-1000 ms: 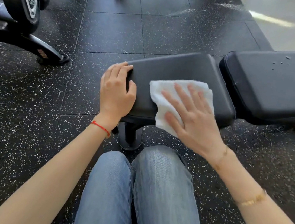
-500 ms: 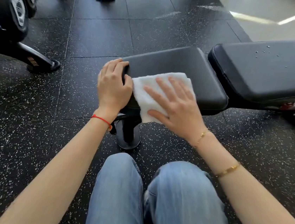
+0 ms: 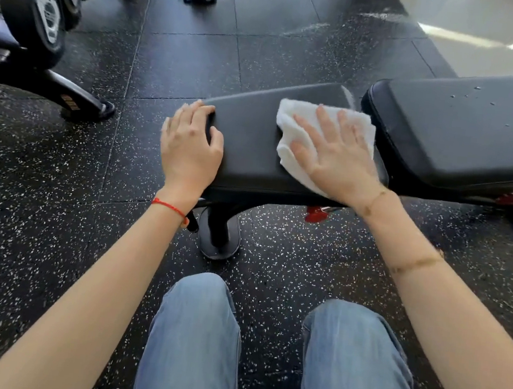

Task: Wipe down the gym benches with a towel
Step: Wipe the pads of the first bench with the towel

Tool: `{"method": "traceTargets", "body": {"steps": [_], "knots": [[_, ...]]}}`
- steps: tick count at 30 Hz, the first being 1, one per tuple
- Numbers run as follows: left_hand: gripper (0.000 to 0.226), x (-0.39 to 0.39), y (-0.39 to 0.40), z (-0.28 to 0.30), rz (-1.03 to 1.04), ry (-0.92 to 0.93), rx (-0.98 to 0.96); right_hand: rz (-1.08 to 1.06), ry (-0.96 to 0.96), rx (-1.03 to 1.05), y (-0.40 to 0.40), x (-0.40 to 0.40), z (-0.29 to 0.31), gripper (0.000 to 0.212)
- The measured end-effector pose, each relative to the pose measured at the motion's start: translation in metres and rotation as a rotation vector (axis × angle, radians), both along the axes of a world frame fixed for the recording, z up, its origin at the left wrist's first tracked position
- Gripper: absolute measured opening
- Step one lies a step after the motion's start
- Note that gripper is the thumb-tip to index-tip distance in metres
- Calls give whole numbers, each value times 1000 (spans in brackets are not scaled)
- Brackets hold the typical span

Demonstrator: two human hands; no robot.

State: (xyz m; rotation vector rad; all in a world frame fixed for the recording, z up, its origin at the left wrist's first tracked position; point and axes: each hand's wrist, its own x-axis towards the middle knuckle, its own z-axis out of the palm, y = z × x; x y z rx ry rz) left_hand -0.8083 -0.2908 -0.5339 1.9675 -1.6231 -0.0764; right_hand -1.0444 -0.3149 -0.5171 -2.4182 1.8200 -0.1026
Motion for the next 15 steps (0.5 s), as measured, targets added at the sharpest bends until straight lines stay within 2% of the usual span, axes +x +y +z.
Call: {"method": "traceTargets", "body": {"steps": [4, 11, 15], "knots": [[44, -7, 1, 2, 47, -3, 48, 183, -79, -38, 26, -25, 0, 64], [41, -12, 2, 1, 102, 9, -54, 156, -41, 80, -97, -9, 3, 57], [39, -9, 1, 4, 81, 61, -96, 307, -7, 68, -100, 13, 5, 59]]}}
